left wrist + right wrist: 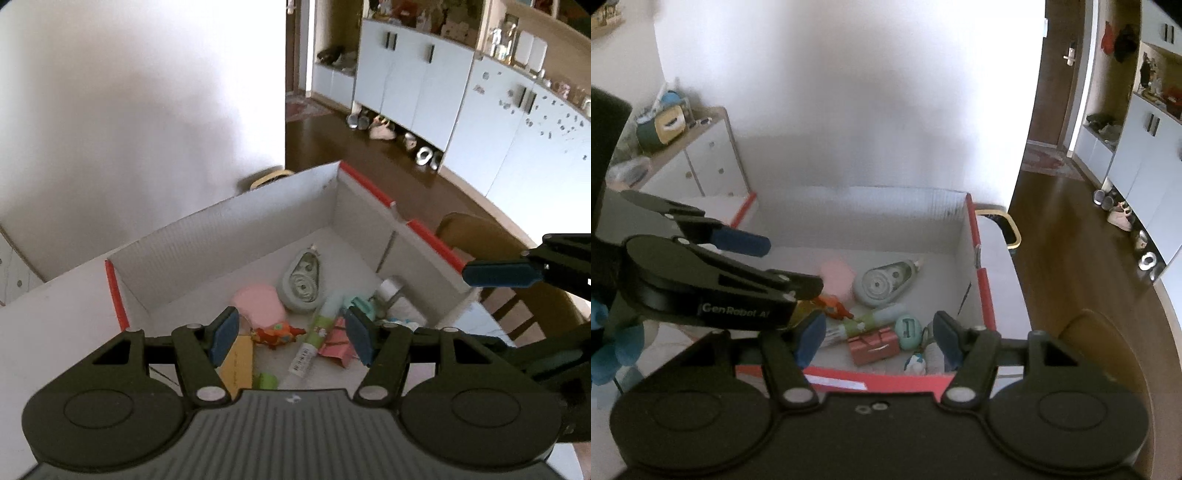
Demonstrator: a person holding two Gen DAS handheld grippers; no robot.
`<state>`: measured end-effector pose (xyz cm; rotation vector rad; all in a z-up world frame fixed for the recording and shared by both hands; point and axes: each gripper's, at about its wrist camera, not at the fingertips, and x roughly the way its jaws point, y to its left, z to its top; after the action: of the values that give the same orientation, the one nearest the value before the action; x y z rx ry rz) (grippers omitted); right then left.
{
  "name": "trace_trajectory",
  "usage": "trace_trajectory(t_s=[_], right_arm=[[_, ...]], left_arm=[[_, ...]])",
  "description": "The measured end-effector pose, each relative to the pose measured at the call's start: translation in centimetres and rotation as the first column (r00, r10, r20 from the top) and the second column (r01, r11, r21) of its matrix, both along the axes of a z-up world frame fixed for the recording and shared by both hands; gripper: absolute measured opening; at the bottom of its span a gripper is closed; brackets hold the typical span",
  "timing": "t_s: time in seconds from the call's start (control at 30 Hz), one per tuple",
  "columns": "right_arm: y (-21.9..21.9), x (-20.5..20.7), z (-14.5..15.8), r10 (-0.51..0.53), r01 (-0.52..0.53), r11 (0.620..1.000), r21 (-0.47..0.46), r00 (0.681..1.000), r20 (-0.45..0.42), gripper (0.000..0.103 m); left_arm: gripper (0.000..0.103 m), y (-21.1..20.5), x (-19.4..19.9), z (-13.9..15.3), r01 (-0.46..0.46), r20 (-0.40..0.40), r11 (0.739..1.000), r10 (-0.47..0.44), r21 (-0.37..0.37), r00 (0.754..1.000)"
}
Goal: Organize rigid objects
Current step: 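Withdraw both tools from the box toward the remaining jar and bird toy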
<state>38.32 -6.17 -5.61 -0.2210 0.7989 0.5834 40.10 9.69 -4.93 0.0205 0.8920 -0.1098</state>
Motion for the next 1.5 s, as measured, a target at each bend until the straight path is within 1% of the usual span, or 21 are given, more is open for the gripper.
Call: trace_trajectory(t_s=[0.03, 0.23, 0.3, 0.37, 0.47, 0.53, 0.6, 0.67, 0.8, 0.87, 0.97, 1.13, 1.3, 1.5], right_arm=[[-0.1, -0.4, 0.2, -0.003, 0.003, 1.0, 0.002, 1.0, 0.007, 0.068], [-0.9, -2.8, 1.7, -0.016, 0.015, 0.999, 0.028, 0.999, 0.033, 0.073], [-1.2, -3.7, 2.2, -0.016, 0.014, 0.999, 0.041, 0.999, 0.04, 0.075], [-1.4, -4.7, 2.6, -0.015, 0.012, 0.999, 0.049, 0.999, 0.052, 0.075], [-1.7, -6.1, 3.4, -0.016, 0.012, 0.998, 0.066, 0.998, 0.068, 0.08], [-2.0, -7.1, 3.9, -0.017, 0.011, 0.996, 0.084, 0.997, 0.078, 0.084], [-2.1, -8.0, 4.2, -0.018, 0.01, 0.995, 0.099, 0.996, 0.085, 0.085], [-2.3, -9.0, 4.5, -0.018, 0.008, 0.994, 0.107, 0.996, 0.093, 0.086], [-2.2, -10.9, 4.6, -0.005, -0.008, 0.994, 0.113, 0.994, 0.107, 0.091], [-2.1, -11.9, 4.7, 0.004, -0.016, 0.994, 0.106, 0.993, 0.117, 0.092], [-1.9, -13.2, 4.8, 0.005, -0.019, 0.995, 0.097, 0.991, 0.135, 0.094], [-2.3, -15.0, 4.8, -0.006, -0.009, 0.994, 0.109, 0.99, 0.14, 0.102], [-3.1, -16.7, 4.5, -0.026, 0.006, 0.992, 0.127, 0.988, 0.155, 0.103], [-5.0, -18.1, 3.5, -0.061, 0.038, 0.985, 0.167, 0.989, 0.134, 0.103]], left_arm=[[0.063, -0.1, -0.5, 0.4, 0.004, 0.008, 1.0, -0.004, -0.002, 1.0], [0.063, -0.3, -3.5, 2.5, 0.035, 0.052, 0.999, -0.034, -0.017, 0.998], [0.067, -0.4, -4.6, 3.1, 0.045, 0.067, 0.999, -0.044, -0.02, 0.997], [0.069, -0.3, -5.7, 3.6, 0.053, 0.082, 0.998, -0.051, -0.026, 0.995], [0.069, -0.1, -7.2, 4.2, 0.064, 0.099, 0.997, -0.061, -0.037, 0.993], [0.07, 0.1, -8.2, 4.6, 0.07, 0.109, 0.997, -0.065, -0.041, 0.992], [0.074, 0.2, -9.2, 5.0, 0.074, 0.118, 0.996, -0.068, -0.043, 0.991], [0.076, 0.3, -10.0, 5.2, 0.08, 0.124, 0.996, -0.074, -0.045, 0.989], [0.078, 0.7, -11.6, 5.5, 0.083, 0.135, 0.994, -0.072, -0.074, 0.988], [0.082, 0.9, -12.5, 5.7, 0.091, 0.145, 0.993, -0.08, -0.073, 0.986], [0.082, 0.9, -13.9, 5.9, 0.104, 0.164, 0.993, -0.093, -0.061, 0.982], [0.082, 1.0, -15.5, 6.0, 0.112, 0.179, 0.991, -0.098, -0.067, 0.979], [0.082, 0.6, -16.9, 5.5, 0.12, 0.188, 0.99, -0.106, -0.068, 0.976], [0.082, -0.2, -18.5, 4.1, 0.141, 0.191, 0.988, -0.127, -0.059, 0.973]])
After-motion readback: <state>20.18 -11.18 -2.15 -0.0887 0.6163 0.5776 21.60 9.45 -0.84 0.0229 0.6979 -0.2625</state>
